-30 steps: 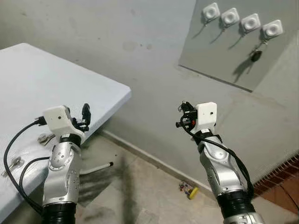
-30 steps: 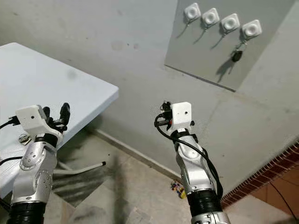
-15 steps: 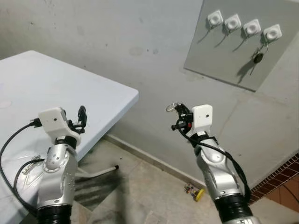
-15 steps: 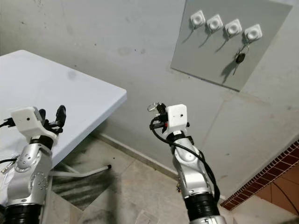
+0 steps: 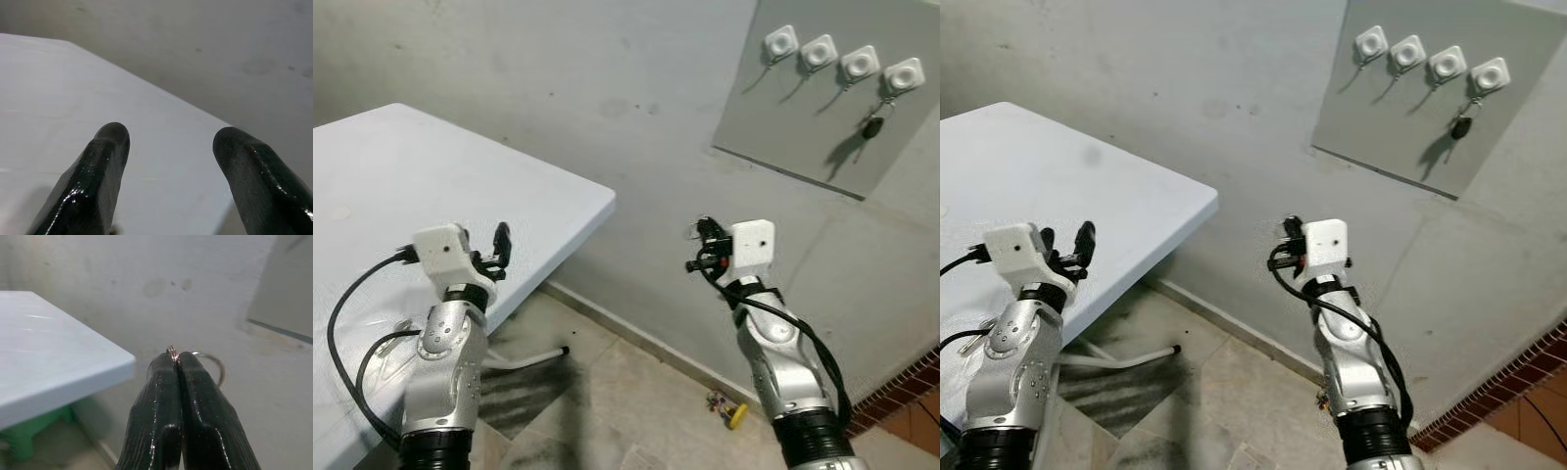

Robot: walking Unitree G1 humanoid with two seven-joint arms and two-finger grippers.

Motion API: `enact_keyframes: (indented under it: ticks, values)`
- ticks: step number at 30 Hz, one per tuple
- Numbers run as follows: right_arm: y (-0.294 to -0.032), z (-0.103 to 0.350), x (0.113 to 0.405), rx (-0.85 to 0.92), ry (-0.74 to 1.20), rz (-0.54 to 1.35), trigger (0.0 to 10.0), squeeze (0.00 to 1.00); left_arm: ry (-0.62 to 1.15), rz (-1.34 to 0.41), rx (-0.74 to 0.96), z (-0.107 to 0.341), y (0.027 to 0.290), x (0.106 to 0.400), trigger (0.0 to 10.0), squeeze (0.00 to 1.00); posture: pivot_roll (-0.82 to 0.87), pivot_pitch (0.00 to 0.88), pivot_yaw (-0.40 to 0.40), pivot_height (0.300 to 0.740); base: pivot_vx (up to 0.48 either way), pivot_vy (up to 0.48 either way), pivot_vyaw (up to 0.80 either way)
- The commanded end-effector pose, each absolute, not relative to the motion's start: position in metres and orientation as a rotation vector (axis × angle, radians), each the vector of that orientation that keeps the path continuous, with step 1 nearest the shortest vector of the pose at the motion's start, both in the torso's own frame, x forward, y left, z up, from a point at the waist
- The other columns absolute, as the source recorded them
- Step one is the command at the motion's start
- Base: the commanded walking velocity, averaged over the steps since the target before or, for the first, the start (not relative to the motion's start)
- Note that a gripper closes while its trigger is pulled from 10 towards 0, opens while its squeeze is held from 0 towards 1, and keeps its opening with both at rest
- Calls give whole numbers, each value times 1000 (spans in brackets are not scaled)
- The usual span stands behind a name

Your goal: Hang keys on a hook

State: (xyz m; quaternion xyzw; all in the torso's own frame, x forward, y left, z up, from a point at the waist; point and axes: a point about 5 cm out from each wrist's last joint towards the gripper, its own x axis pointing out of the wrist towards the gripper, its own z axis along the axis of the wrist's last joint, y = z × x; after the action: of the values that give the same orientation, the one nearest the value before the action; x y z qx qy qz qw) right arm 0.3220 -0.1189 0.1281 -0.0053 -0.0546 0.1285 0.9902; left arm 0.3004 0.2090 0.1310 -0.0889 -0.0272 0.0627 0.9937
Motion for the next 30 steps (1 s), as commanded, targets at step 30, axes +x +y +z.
enact_keyframes:
  ticks: [30]
  values:
    - [-126, 130, 325, 5, -101, 202, 10000, 0, -64, 101, -176, 139, 204, 306, 10000, 0, -76, 0, -19, 740, 221, 0, -306]
